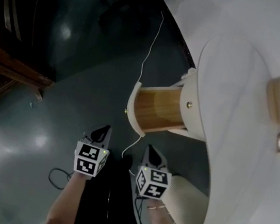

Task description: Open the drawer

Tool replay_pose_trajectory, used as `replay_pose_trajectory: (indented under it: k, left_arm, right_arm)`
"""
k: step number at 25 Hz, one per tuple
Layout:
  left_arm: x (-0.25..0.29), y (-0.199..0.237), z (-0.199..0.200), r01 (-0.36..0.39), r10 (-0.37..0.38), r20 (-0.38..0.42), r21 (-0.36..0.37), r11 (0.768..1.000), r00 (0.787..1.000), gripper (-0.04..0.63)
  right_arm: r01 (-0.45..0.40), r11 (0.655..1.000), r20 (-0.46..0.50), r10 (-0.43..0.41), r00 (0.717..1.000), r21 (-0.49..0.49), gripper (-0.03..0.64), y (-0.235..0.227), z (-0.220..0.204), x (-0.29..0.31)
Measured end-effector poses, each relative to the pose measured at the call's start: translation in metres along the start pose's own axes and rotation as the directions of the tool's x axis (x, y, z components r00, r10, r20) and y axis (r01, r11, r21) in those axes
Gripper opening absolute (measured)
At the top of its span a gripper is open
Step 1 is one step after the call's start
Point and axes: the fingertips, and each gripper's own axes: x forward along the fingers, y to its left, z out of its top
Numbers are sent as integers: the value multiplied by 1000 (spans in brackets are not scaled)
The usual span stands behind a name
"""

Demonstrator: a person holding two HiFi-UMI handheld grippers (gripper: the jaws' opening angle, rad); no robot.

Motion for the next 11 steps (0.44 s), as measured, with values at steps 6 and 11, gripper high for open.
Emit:
replay_pose_trajectory:
  k: [6,11]
  left_arm:
    - [1,1,0,3,-3,5,4,1000,1000,5]
    - [2,2,-2,4,-4,2,11,1000,1000,5]
  right_arm:
    - [0,1000,7,0,1000,-4,2,1,2,-3]
    - [-2,1000,18,2,1000,1,2,2,3,-3]
